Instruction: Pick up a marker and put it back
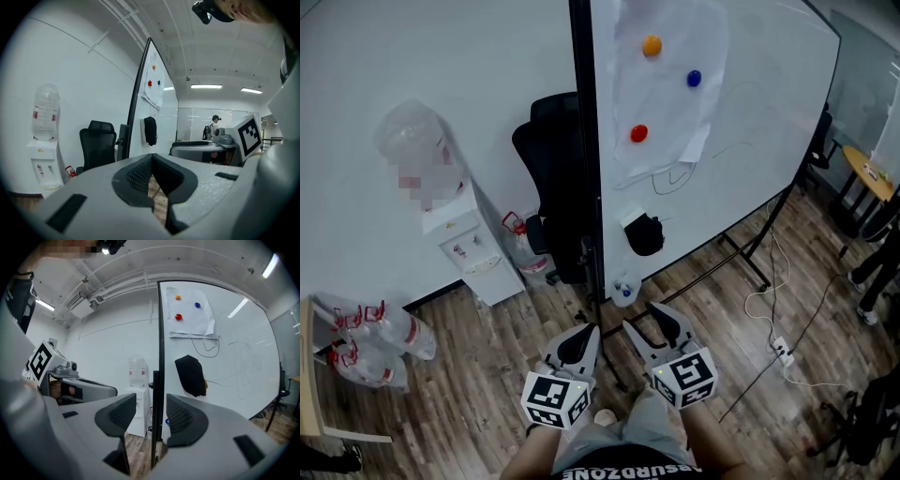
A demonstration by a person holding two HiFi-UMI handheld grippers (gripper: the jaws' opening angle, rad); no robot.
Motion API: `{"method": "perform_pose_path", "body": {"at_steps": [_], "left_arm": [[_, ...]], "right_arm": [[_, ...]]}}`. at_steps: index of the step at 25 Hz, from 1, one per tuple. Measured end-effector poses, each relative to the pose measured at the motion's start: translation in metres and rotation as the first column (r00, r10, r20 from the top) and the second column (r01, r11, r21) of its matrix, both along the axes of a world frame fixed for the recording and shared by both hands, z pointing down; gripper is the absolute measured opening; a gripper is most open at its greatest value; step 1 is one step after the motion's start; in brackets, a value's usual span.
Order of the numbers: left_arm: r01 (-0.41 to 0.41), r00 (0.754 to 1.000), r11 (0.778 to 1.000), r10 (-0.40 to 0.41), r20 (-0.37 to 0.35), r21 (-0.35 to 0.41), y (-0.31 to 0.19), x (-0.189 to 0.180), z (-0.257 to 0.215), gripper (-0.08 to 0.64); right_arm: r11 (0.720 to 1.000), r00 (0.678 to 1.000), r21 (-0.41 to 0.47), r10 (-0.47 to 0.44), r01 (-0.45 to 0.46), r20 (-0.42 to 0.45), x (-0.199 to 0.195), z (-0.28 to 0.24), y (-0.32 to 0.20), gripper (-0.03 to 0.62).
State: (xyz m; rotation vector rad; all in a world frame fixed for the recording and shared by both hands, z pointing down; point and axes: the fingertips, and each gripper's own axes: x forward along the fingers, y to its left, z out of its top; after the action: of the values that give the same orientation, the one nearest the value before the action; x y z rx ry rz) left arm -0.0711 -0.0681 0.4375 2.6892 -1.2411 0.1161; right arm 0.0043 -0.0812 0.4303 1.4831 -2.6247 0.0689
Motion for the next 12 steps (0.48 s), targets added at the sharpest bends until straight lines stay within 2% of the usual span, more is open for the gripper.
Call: {"method": "perform_pose_path", "body": {"at_steps": [5,12], "left_arm": [[0.02,1.0,1.0,-0.02,0.015,-0.008,-0.019,0.007,0.001,0.008],[0.046,0.998,0.999,-0.045,0.041,-0.026,-0.043,0.021,0.007,0.008]], "right_arm": [[0.999,1.0,-0.032,-0.028,0.028,-0.011,0.003,0.013,-0.025,0.195],[0.991,0.991,-0.085,-0.107,0.1,-0.078,0.004,0.042,-0.057,0.195]]}}
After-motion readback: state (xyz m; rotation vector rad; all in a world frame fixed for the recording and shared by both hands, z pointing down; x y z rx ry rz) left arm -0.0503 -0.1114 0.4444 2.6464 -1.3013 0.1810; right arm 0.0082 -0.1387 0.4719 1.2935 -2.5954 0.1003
